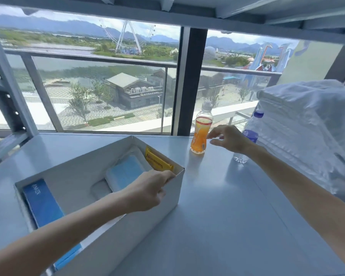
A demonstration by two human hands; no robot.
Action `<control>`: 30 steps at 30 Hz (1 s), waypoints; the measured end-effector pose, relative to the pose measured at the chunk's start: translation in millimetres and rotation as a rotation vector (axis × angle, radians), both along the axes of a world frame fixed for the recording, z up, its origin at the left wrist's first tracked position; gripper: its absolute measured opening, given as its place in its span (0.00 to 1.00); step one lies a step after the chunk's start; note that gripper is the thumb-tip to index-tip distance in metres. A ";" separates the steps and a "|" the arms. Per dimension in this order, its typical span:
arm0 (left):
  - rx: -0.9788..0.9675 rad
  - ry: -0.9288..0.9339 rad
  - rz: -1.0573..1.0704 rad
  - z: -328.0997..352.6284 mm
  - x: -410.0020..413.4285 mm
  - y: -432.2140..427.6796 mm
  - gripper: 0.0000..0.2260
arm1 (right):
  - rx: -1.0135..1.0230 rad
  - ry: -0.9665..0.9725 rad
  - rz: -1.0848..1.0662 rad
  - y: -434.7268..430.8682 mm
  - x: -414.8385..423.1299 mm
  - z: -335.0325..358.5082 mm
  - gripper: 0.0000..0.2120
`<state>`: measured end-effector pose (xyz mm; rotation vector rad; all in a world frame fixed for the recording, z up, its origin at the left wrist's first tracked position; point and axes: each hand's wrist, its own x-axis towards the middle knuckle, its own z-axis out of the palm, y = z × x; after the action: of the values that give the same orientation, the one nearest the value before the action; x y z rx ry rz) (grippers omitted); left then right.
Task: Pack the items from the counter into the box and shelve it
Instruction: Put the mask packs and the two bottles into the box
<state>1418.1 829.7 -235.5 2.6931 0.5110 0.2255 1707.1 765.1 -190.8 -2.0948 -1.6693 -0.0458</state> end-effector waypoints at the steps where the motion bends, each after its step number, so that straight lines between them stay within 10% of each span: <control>1: -0.016 -0.003 -0.001 -0.4 -0.7 0.4 0.13 | 0.005 0.002 0.015 -1.4 4.1 -1.0 0.09; 16: -0.265 0.046 0.066 6.2 -45.2 -13.3 0.17 | 0.087 -0.004 -0.072 39.3 66.5 -10.2 0.16; 30: -0.066 -0.016 0.239 -4.3 -52.3 -29.6 0.19 | 0.057 0.462 -0.430 112.7 68.6 -6.7 0.42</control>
<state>1365.9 800.1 -239.8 2.5616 0.8218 0.2902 1775.7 877.8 -197.5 -2.1747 -0.9298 0.2346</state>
